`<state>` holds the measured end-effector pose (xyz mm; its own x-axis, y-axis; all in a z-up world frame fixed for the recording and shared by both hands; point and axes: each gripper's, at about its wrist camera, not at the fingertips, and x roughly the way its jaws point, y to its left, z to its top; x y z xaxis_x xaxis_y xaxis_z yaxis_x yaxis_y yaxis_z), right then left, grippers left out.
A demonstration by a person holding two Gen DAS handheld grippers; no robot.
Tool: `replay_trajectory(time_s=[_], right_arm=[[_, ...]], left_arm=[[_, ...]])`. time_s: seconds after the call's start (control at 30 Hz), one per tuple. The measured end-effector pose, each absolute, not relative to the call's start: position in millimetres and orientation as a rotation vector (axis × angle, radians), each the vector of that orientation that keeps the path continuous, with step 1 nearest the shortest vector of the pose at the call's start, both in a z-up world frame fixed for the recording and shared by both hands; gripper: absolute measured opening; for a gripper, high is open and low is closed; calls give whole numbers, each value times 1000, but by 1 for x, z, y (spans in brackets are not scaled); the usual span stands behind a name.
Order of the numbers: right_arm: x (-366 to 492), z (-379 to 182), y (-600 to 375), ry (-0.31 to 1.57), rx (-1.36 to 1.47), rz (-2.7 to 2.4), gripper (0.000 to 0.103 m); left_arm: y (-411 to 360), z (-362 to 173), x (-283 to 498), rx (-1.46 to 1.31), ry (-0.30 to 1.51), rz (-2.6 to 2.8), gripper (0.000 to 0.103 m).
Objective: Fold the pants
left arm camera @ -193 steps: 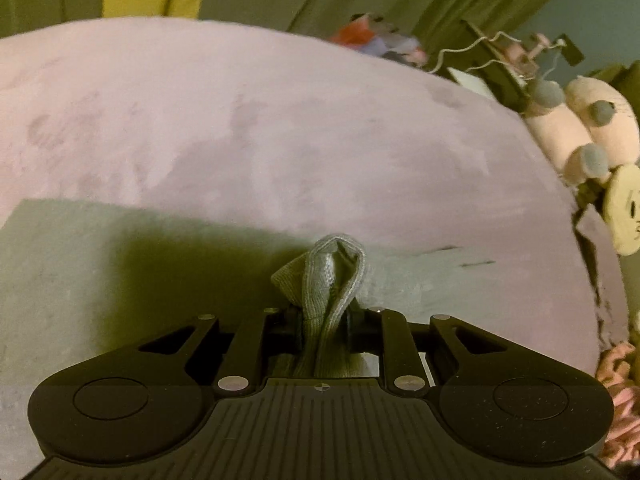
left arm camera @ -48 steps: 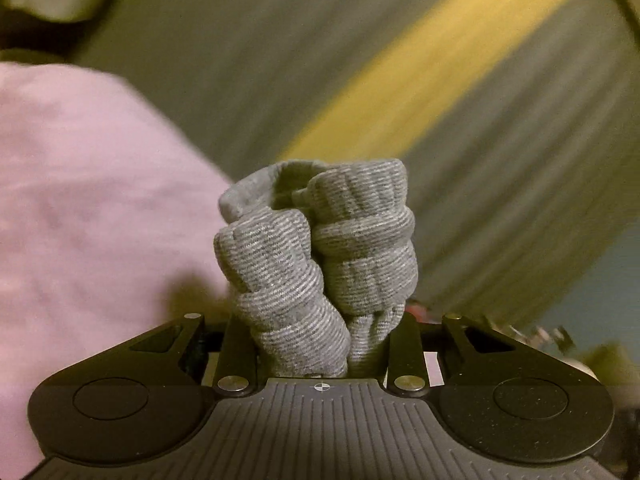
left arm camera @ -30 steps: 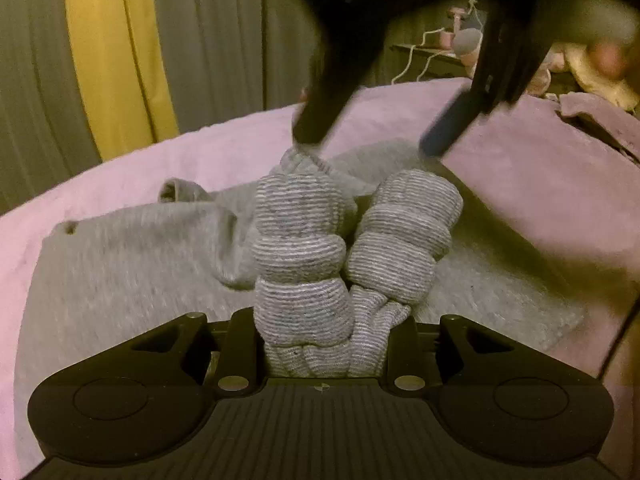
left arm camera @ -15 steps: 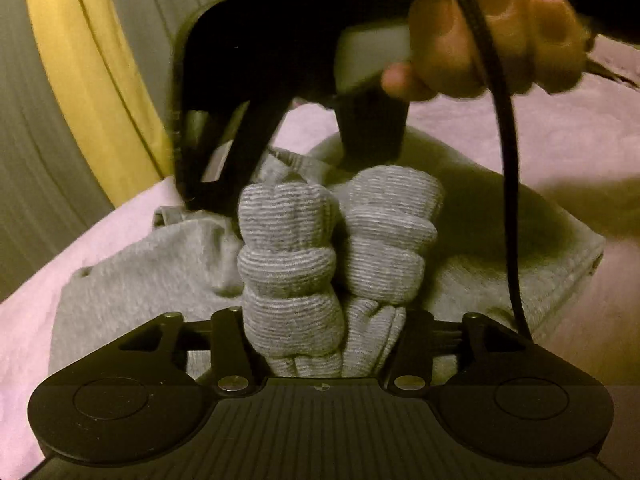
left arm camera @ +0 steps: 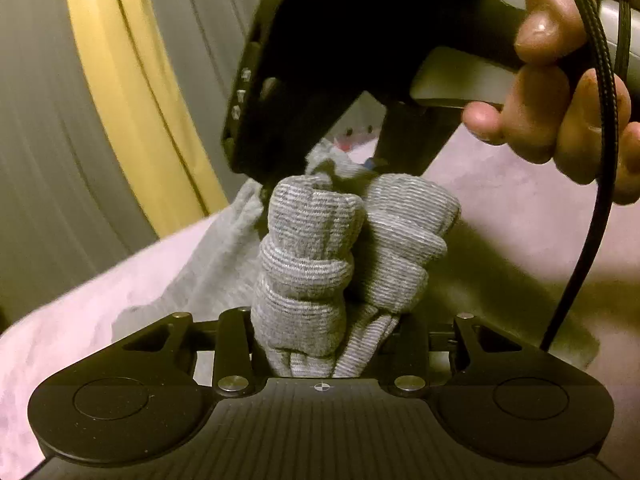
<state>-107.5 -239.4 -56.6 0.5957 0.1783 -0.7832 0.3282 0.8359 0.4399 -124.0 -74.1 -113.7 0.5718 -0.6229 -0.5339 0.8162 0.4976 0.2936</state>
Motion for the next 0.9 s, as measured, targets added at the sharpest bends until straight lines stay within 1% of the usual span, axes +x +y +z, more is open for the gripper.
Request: replay_trajectory(time_s=[0.1,0.2,0.43,0.53,0.67,0.8,0.9], right_arm=[[-111,-44,-245,900,586,-111,40],[-115,-42,-253,885,603,-134,40],[-131,-90,-273,943,722,-185,40],[-139,-111,-281,964,772,-208,40],[-153,-115,-288,939,808,-207,40],[-157,-119,-288,923,829,-216,40],[-154,-120,-283,922,827,-229,40]], left_arm=[[-77,-107,-129,561,370,-901,43],[-82,-113,-133,578,408,-940,44],[-99,-148,-156,715,452,-974,44],[-104,-153,-169,752,430,-959,44],[-108,-151,-171,750,429,-960,44],[-102,-158,-156,774,428,-951,45],[-102,-150,-160,788,413,-931,45]])
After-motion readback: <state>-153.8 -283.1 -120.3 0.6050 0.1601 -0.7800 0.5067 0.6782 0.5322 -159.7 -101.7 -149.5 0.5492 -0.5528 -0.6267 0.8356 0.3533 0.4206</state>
